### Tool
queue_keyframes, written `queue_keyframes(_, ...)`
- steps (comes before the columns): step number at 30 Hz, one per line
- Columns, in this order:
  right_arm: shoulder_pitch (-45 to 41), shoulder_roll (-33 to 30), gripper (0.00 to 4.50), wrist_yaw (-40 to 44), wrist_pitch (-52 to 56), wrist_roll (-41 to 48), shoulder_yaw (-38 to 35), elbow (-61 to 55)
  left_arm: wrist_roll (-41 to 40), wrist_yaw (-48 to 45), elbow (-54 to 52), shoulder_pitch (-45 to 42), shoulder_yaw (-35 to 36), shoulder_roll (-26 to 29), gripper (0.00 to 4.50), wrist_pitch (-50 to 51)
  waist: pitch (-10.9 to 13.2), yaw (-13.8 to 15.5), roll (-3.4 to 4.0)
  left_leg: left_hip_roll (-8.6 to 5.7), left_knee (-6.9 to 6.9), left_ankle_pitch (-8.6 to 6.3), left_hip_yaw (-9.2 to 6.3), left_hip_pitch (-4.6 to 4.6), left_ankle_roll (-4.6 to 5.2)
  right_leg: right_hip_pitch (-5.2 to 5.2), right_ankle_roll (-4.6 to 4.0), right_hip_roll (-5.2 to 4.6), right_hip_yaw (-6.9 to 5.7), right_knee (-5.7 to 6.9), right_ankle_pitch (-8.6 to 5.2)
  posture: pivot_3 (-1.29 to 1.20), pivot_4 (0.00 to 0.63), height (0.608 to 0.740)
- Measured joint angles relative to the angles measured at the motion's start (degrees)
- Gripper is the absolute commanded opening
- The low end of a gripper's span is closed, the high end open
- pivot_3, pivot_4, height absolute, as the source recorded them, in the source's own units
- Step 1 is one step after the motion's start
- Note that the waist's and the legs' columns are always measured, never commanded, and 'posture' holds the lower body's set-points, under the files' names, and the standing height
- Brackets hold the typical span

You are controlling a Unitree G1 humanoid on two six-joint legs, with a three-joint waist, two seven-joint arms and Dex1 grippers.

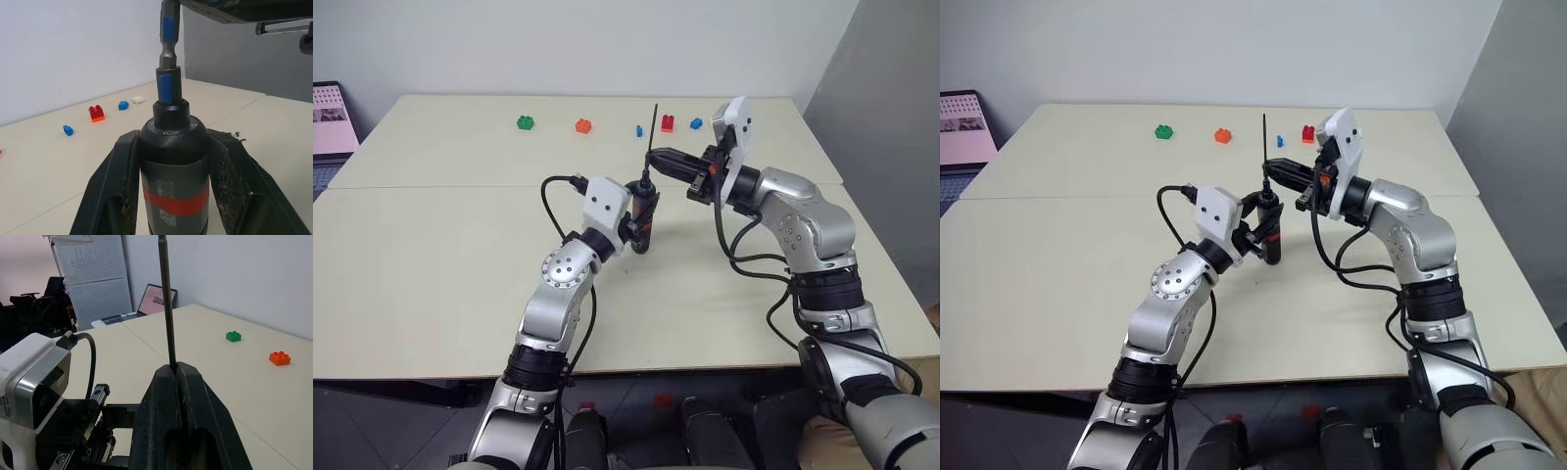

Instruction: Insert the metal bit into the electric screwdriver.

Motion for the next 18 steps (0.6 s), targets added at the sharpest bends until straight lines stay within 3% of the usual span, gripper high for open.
queue_keyframes(18, -2.6, -2.77, 0.0, 2.41, 2.9, -0.68, 1.67, 0.25, 0.08, -0.97, 0.0, 0.07, -0.01, 0.45, 1.64, -0.27, 0.0, -0.02, 0.01, 0.0, 0.0, 0.0, 0.01, 0.02, 0.0, 0.01, -0.04, 0.0, 0.01, -0.01, -0.02, 0.0, 0.15, 0.74)
